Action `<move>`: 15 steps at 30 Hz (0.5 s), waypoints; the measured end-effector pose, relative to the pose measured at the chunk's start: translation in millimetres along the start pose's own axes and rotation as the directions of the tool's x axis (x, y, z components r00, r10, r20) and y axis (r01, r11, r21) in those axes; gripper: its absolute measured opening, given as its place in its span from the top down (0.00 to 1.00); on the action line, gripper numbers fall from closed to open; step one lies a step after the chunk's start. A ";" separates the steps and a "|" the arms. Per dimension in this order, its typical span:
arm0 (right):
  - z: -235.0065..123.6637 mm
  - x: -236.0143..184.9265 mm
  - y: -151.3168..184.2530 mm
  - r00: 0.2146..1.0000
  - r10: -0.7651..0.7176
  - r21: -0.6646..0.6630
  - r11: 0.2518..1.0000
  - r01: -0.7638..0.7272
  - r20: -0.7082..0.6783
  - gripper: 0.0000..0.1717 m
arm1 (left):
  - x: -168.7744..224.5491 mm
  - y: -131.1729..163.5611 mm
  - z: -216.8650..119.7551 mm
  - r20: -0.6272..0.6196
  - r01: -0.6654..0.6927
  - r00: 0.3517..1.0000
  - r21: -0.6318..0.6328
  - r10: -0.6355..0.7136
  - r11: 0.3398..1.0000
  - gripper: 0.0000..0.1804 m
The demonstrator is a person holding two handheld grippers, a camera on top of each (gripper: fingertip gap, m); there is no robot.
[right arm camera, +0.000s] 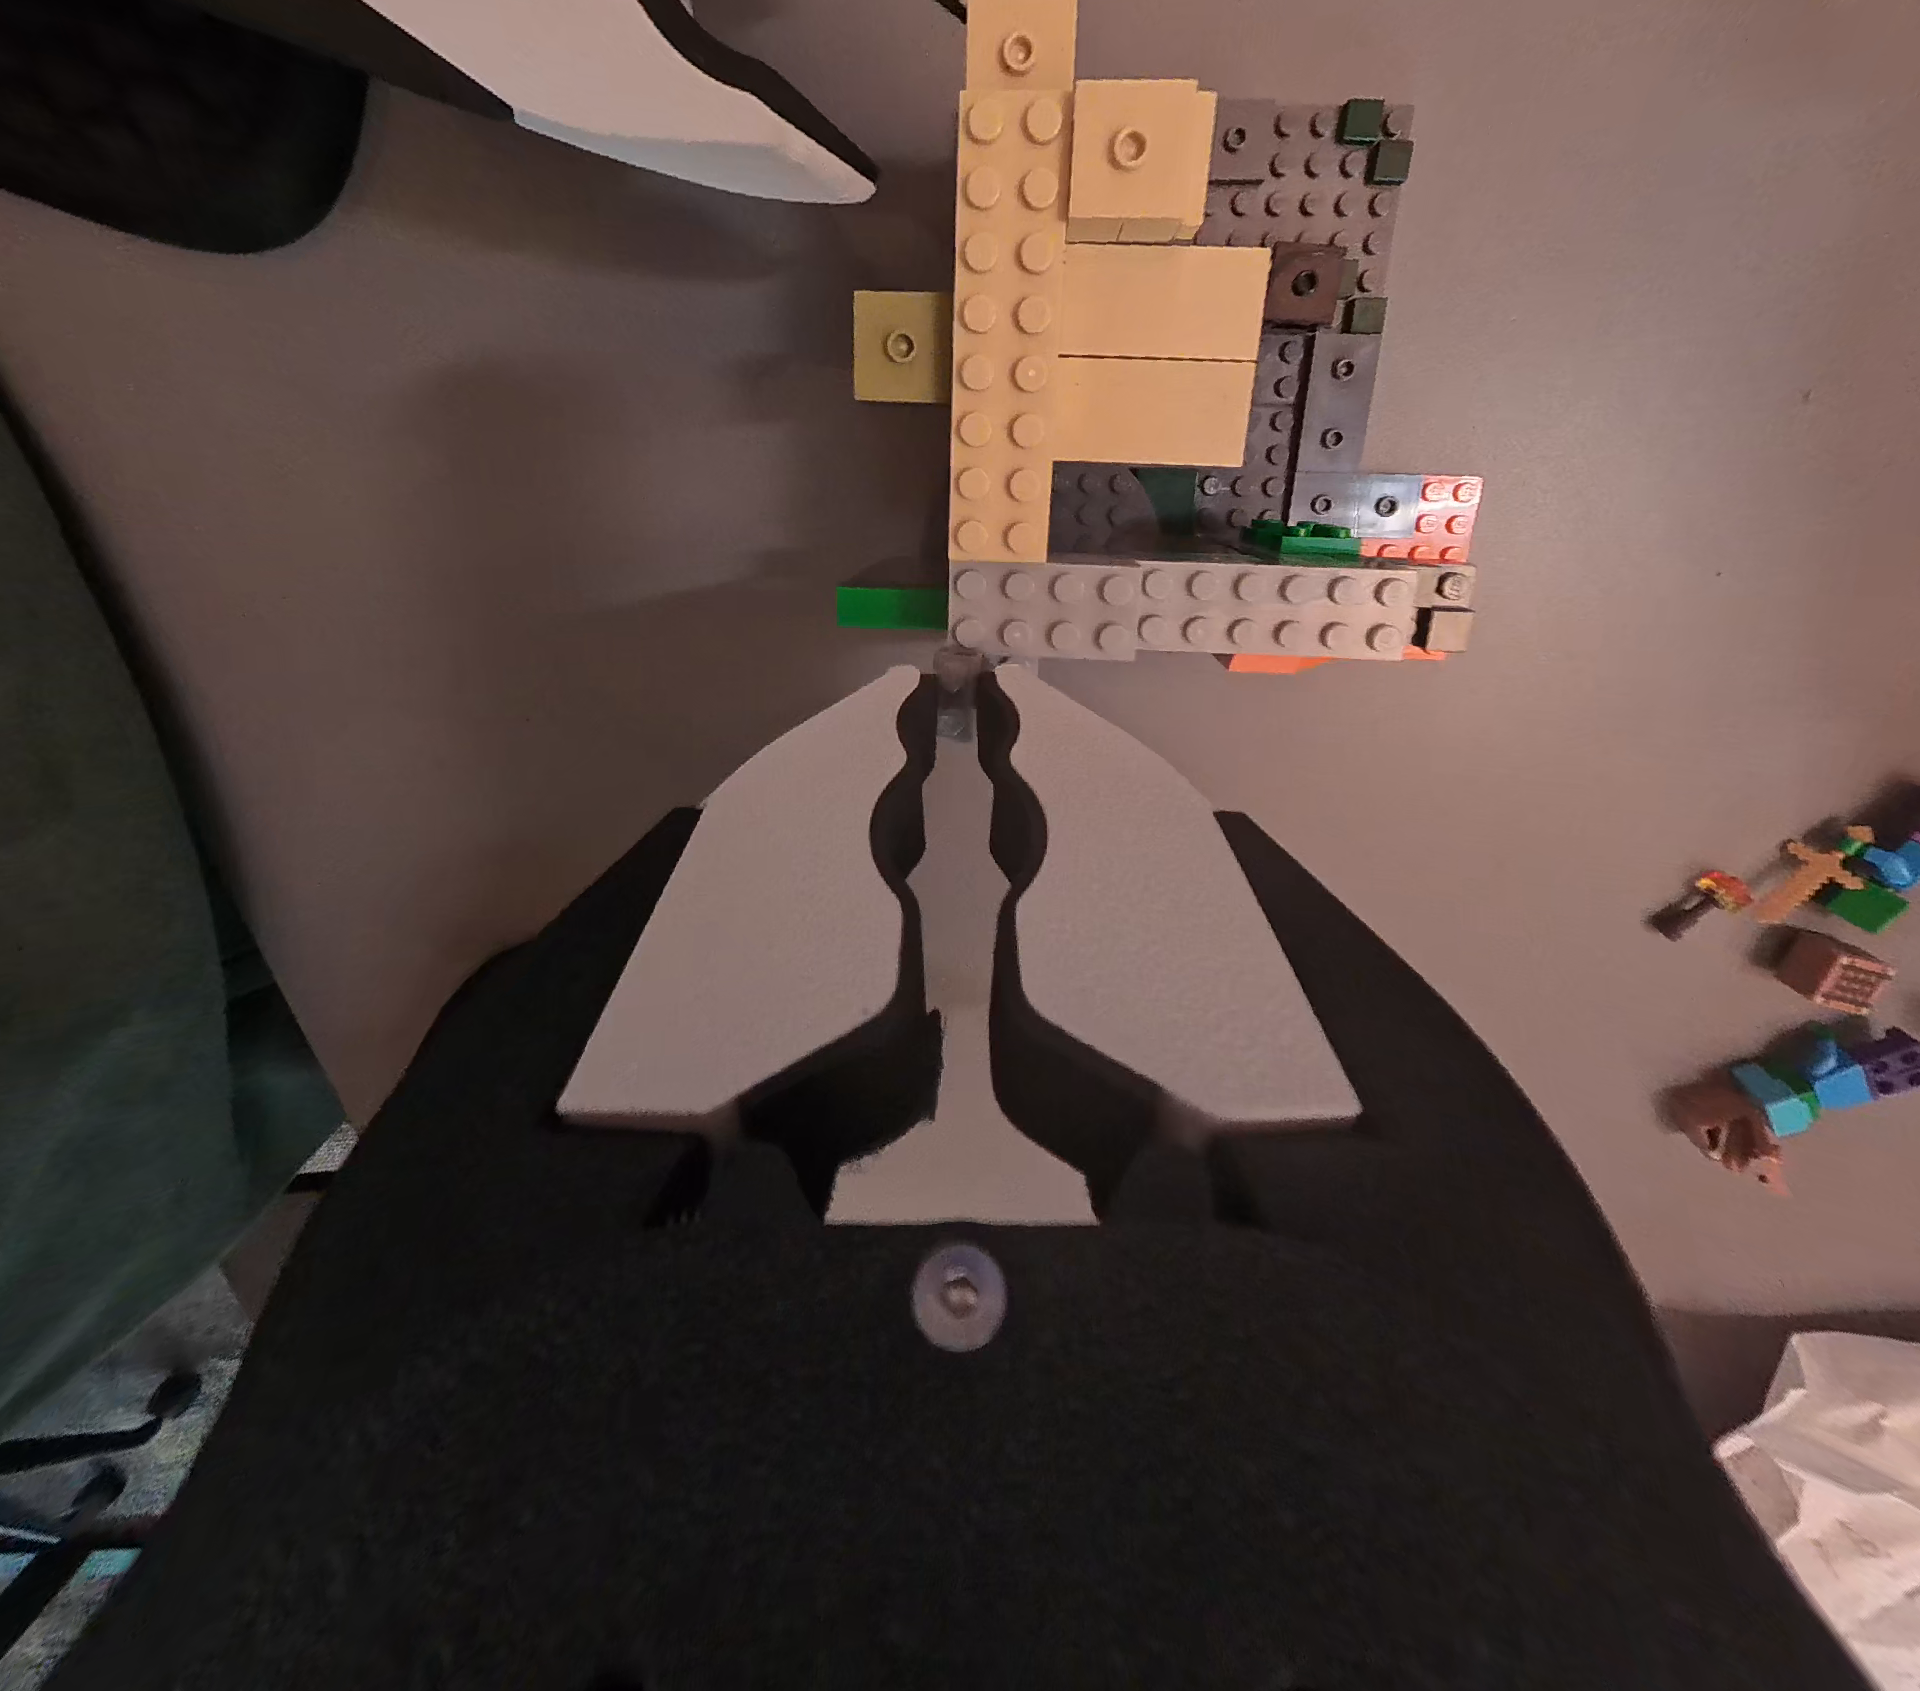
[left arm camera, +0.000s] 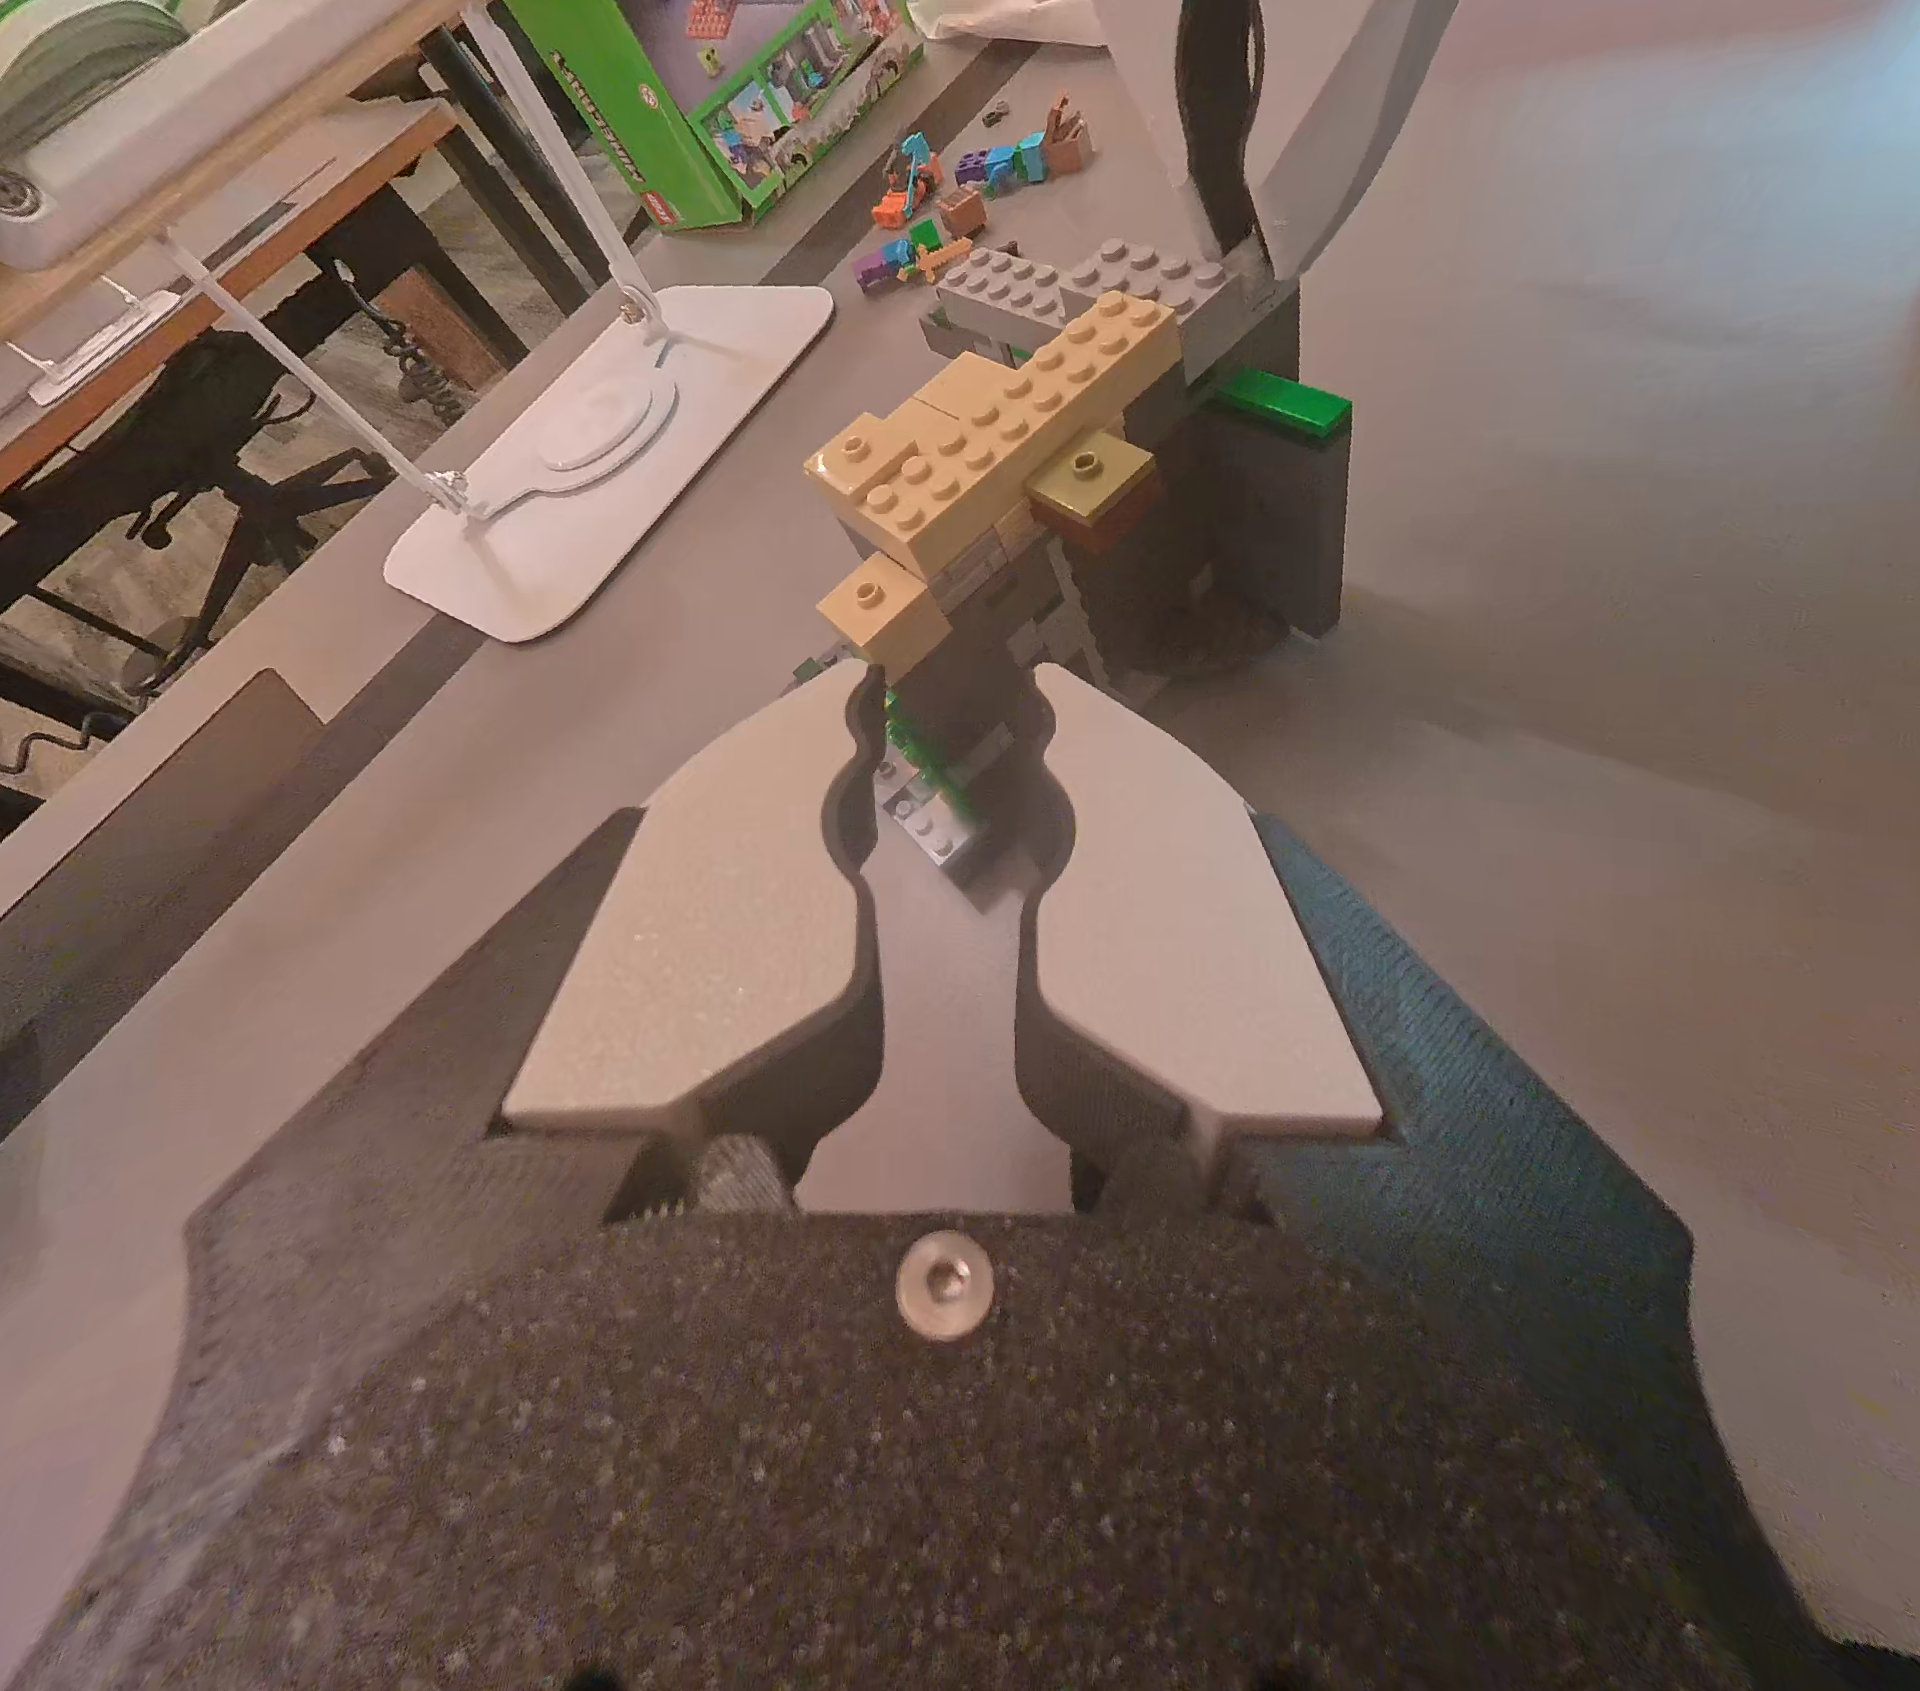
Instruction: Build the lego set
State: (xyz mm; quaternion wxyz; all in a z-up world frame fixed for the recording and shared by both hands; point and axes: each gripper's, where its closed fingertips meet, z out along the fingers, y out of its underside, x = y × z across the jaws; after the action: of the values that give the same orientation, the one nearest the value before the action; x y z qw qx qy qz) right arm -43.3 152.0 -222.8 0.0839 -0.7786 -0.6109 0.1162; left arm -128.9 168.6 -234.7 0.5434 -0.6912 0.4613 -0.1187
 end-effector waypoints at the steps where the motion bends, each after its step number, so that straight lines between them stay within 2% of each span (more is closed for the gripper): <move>1: 0.2 0.1 0.0 1.000 -0.003 0.000 1.000 0.003 0.005 0.96 | -0.1 0.0 0.1 0.000 0.001 1.000 0.000 -0.001 1.000 0.87; 6: 0.8 0.3 0.3 0.998 0.010 0.003 1.000 -0.010 0.057 0.95 | -0.3 0.2 0.5 0.001 -0.003 1.000 -0.002 0.003 1.000 0.87; 10: -0.4 0.7 -0.1 0.986 0.075 0.030 0.996 -0.080 0.152 0.96 | 0.1 0.6 0.4 -0.005 -0.002 1.000 0.000 0.002 1.000 0.88; 15: -0.5 1.3 -0.3 0.984 0.065 0.036 0.997 -0.072 0.167 0.96 | 2.9 -0.8 1.9 -0.017 -0.004 1.000 0.005 0.004 1.000 0.88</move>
State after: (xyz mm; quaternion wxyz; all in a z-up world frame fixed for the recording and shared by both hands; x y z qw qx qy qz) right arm -43.2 153.4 -222.3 0.0449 -0.7849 -0.5860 0.1964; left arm -125.7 167.6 -235.7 0.5414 -0.6880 0.4670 -0.1245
